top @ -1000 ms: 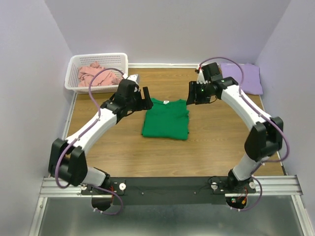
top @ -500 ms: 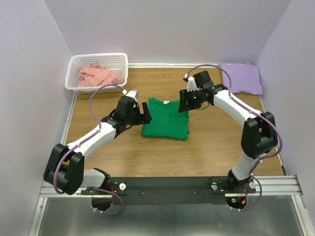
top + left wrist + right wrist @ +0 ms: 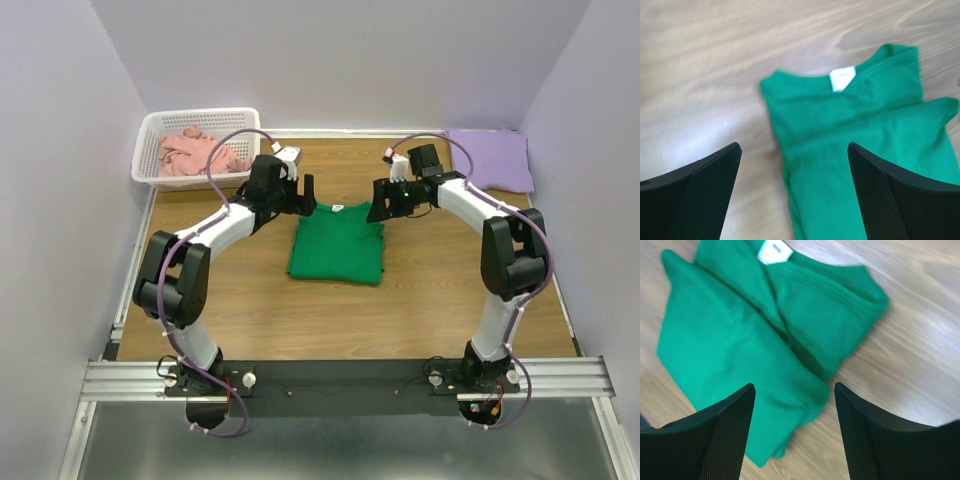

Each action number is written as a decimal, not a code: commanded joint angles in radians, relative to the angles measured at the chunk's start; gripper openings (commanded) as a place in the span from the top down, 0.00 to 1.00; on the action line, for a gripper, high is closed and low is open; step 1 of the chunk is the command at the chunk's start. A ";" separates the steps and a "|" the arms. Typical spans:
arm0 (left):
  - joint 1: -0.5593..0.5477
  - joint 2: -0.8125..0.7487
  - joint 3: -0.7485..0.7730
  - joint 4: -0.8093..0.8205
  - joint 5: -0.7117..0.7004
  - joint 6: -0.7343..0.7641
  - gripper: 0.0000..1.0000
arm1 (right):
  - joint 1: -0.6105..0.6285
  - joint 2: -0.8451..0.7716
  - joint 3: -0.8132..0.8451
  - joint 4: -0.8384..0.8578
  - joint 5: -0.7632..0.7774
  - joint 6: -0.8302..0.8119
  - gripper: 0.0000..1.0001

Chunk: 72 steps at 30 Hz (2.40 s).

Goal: Fold and stack the t-shirts
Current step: Fold the tshirt

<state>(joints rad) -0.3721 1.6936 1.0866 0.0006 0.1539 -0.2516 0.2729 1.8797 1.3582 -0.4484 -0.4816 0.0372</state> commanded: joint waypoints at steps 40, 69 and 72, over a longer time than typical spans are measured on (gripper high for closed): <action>-0.024 -0.232 -0.429 0.119 0.414 -0.199 0.08 | 0.017 -0.218 -0.421 0.070 -0.353 0.075 0.25; -0.033 -0.192 -0.412 0.025 0.363 -0.087 0.59 | 0.023 -0.102 -0.384 0.119 -0.388 -0.005 0.93; -0.037 -0.206 -0.415 0.024 0.378 -0.075 0.97 | 0.025 -0.114 -0.386 0.117 -0.390 0.001 0.99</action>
<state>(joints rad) -0.4004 1.4944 0.6514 0.0303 0.5243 -0.3519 0.2890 1.7695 0.9489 -0.3424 -0.8371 0.0490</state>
